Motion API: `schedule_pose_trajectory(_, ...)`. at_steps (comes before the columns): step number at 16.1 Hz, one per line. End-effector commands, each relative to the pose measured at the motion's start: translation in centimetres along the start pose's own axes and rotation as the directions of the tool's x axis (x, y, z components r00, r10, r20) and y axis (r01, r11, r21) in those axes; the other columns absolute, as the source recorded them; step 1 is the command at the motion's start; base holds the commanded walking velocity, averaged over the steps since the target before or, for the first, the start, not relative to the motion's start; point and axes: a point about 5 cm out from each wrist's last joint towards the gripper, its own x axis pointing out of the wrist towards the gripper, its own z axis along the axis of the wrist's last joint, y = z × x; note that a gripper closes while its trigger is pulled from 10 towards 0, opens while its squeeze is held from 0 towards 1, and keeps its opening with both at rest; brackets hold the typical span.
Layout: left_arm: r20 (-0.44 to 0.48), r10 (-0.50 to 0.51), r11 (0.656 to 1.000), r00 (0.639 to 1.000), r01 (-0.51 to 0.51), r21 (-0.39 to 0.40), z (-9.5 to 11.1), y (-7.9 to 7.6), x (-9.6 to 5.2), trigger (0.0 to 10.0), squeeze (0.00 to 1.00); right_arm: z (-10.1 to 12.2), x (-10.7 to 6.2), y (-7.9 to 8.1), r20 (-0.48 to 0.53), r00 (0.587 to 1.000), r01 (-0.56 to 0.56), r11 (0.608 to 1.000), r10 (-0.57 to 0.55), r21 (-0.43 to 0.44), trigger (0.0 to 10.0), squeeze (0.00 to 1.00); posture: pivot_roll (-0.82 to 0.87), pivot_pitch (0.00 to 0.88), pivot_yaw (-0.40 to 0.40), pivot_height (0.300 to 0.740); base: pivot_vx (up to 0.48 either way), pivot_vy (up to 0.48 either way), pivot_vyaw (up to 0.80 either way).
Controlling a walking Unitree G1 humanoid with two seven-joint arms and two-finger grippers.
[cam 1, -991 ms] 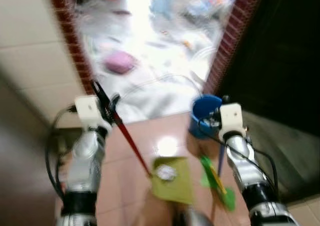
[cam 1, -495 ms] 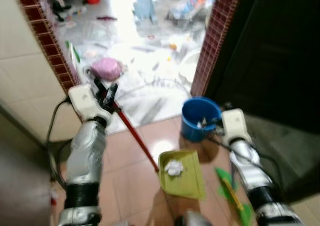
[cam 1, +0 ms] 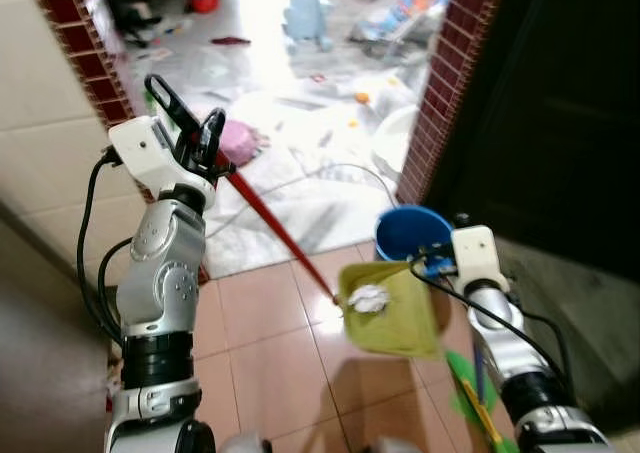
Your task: Sweep floor
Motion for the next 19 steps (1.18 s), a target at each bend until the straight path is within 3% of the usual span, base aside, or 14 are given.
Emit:
schedule_pose_trajectory(1,0.079,-0.008,0.999,0.997,0.011,-0.037,2.1,-0.4,0.3,10.0,0.00,0.4,0.2,0.6,0.007,1.000,-0.015,1.000,0.015,0.001,10.0,0.00,-0.04,0.000,0.014,0.740,0.319,0.000,0.00)
schedule_pose_trajectory(6,0.117,-0.005,1.000,0.993,0.004,0.011,3.2,-0.5,0.6,10.0,0.00,0.3,0.2,0.8,0.004,1.000,-0.026,1.000,0.026,0.006,10.0,0.00,-0.04,0.000,0.017,0.740,0.346,0.000,0.00)
schedule_pose_trajectory(15,0.137,-0.005,0.999,0.991,0.000,0.041,3.4,-1.1,1.0,10.0,0.00,0.2,0.2,1.0,0.001,0.999,-0.039,0.999,0.039,0.016,10.0,0.00,-0.04,0.000,0.024,0.740,0.471,0.000,-0.53)
schedule_pose_trajectory(19,0.168,-0.005,0.996,0.986,-0.010,0.089,3.9,-1.0,0.9,10.0,0.00,0.2,0.2,1.1,0.002,0.999,-0.050,0.999,0.050,0.017,10.0,0.00,-0.04,0.000,0.022,0.740,0.478,0.000,0.00)
